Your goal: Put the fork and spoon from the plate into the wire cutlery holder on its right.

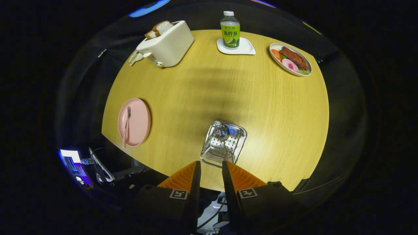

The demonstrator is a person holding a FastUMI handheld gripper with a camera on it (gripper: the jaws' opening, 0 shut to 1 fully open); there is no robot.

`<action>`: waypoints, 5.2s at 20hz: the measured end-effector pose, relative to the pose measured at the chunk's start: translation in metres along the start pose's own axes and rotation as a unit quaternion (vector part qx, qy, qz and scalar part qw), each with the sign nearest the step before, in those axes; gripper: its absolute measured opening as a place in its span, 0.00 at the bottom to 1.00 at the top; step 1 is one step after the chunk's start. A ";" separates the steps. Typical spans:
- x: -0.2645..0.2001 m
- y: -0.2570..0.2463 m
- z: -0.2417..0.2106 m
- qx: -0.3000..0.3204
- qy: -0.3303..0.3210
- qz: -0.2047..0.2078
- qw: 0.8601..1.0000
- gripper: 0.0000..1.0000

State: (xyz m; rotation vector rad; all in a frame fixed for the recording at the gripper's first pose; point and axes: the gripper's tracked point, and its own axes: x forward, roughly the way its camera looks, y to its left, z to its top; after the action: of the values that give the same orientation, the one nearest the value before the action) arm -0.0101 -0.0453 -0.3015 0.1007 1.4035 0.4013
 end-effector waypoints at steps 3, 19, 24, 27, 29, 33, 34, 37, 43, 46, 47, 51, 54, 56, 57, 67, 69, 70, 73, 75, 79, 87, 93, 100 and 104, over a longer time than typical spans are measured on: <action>-0.011 0.050 0.006 -0.002 -0.039 0.040 0.998 0.49; 0.111 0.324 -0.016 -0.068 0.039 0.166 0.983 0.50; 0.168 0.332 -0.027 -0.064 0.074 0.124 0.987 0.50; 0.187 0.327 -0.030 -0.053 0.080 0.107 0.990 0.50; 0.196 0.326 -0.031 -0.049 0.087 0.102 0.990 0.50; 0.215 0.323 -0.033 -0.049 0.097 0.088 0.990 0.50; 0.216 0.326 -0.036 -0.046 0.098 0.096 0.989 0.39; 0.218 0.315 -0.028 -0.047 0.102 0.087 0.990 0.16; 0.184 0.306 -0.017 -0.014 0.082 0.126 0.989 0.12; 0.150 0.295 -0.014 -0.014 0.066 0.149 0.986 0.12; 0.135 0.288 -0.013 -0.013 0.057 0.157 0.986 0.12; 0.087 0.251 -0.011 -0.018 0.024 0.159 0.987 0.12; 0.050 0.207 -0.008 -0.009 -0.005 0.142 0.990 0.11; 0.028 0.172 -0.010 0.000 -0.015 0.125 0.992 0.11; 0.017 0.157 -0.012 0.007 -0.016 0.119 0.993 0.12; -0.034 0.012 -0.075 0.044 0.100 0.053 0.993 0.12; -0.036 -0.010 -0.082 0.041 0.145 0.043 0.988 0.11; -0.040 -0.022 -0.082 0.038 0.171 0.036 0.984 0.11; -0.037 -0.047 -0.084 0.014 0.240 0.003 0.971 0.11; -0.034 -0.048 -0.084 0.005 0.284 0.005 0.959 0.11; -0.029 -0.053 -0.083 -0.017 0.366 -0.011 0.930 0.11; -0.007 -0.056 -0.070 -0.035 0.445 -0.044 0.894 0.12; 0.005 -0.056 -0.064 -0.039 0.461 -0.054 0.885 0.12; 0.013 -0.054 -0.052 -0.037 0.420 -0.043 0.906 0.24; 0.011 -0.049 -0.041 -0.026 0.351 -0.019 0.936 0.31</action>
State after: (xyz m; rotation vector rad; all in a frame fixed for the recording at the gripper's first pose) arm -0.0382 -0.0942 -0.3337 -0.1295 2.0947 0.4652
